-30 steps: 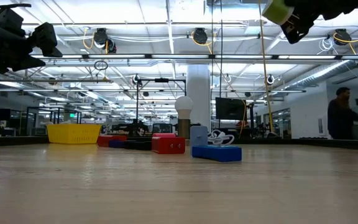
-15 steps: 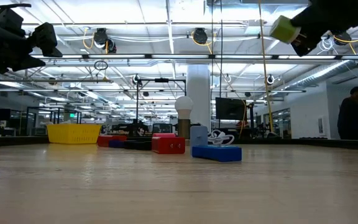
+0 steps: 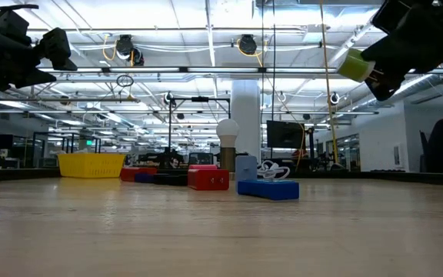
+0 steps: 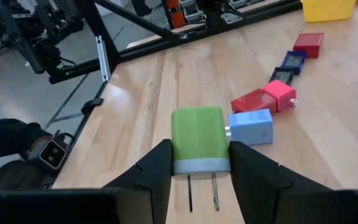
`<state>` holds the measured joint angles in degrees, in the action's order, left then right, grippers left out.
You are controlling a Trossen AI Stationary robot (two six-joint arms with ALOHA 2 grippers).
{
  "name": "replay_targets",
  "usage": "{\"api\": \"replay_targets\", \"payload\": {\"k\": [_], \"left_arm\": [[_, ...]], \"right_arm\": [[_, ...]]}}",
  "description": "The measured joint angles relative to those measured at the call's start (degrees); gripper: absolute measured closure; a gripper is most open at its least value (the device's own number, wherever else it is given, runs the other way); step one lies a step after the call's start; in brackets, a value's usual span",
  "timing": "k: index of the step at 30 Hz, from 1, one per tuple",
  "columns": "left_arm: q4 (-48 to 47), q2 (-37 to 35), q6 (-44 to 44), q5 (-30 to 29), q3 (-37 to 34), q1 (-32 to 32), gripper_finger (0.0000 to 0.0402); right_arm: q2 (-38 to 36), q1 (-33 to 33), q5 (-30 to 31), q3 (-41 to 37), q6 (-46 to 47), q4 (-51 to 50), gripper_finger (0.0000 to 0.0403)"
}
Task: Pick & Place Office items
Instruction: Put the light green charger adapter into the green bin
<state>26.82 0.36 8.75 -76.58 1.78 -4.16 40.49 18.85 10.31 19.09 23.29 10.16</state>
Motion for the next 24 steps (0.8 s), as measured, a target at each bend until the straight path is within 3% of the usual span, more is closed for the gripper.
{"api": "replay_targets", "payload": {"k": [7,16,24], "left_arm": [[0.00,0.02,0.00,0.00,0.00,0.00,0.0108],[0.00,0.02,0.00,0.00,0.00,0.00,0.0108],[-0.01,0.02,0.00,0.00,0.00,0.01,0.0108]], "right_arm": [[0.00,0.00,-0.38,-0.04,0.16,2.18,0.0273],[0.02,0.34,-10.77,-0.02,9.36,6.31,0.0273],[2.12,7.89,-9.15,-0.02,12.72,13.39,0.0273]]}}
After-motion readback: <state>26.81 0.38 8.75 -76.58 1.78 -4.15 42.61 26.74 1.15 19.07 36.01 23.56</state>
